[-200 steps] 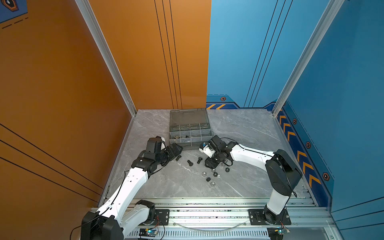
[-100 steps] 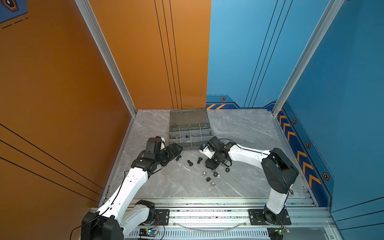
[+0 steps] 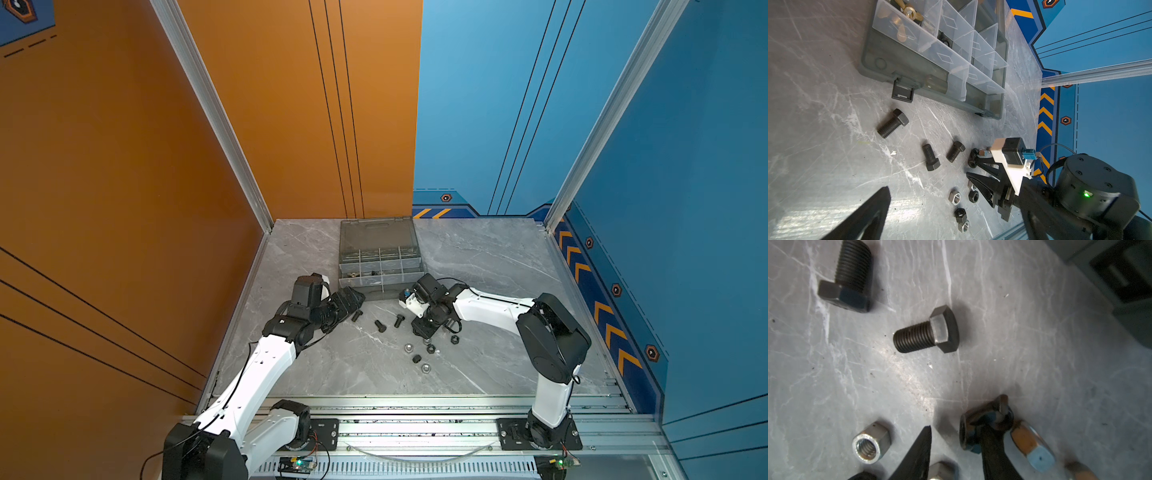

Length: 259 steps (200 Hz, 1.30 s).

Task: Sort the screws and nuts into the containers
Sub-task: 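Lower the right gripper onto a black wing nut and close it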

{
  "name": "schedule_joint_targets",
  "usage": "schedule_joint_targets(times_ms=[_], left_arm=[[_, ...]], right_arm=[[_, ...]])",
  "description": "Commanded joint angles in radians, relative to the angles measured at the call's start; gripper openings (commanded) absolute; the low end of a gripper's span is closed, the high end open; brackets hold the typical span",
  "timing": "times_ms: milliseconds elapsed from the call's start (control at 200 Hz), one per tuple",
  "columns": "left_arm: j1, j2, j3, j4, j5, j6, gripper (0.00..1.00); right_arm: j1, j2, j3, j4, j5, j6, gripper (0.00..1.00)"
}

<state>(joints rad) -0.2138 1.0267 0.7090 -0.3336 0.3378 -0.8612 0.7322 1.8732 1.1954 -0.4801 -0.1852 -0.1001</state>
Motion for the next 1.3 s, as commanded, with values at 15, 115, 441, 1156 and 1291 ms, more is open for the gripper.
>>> schedule_joint_targets(times_ms=[15,115,441,1156,1291], left_arm=[[0.012,-0.002,-0.011,-0.015,0.018,0.013,0.98],[0.014,-0.002,-0.012,-0.015,0.019,0.016,0.98],[0.019,-0.011,-0.014,-0.018,0.019,0.016,0.98],[0.02,0.01,-0.011,-0.011,0.024,0.018,0.98],[0.02,0.011,-0.012,-0.01,0.026,0.019,0.98]], right_arm=[[-0.002,0.024,0.024,-0.02,0.021,0.014,0.39],[-0.003,0.03,0.024,-0.02,0.025,0.019,0.38],[-0.008,0.044,0.027,-0.018,0.022,0.033,0.32],[-0.025,0.083,0.063,-0.033,0.001,0.055,0.21],[-0.025,0.085,0.067,-0.034,-0.014,0.055,0.11]])
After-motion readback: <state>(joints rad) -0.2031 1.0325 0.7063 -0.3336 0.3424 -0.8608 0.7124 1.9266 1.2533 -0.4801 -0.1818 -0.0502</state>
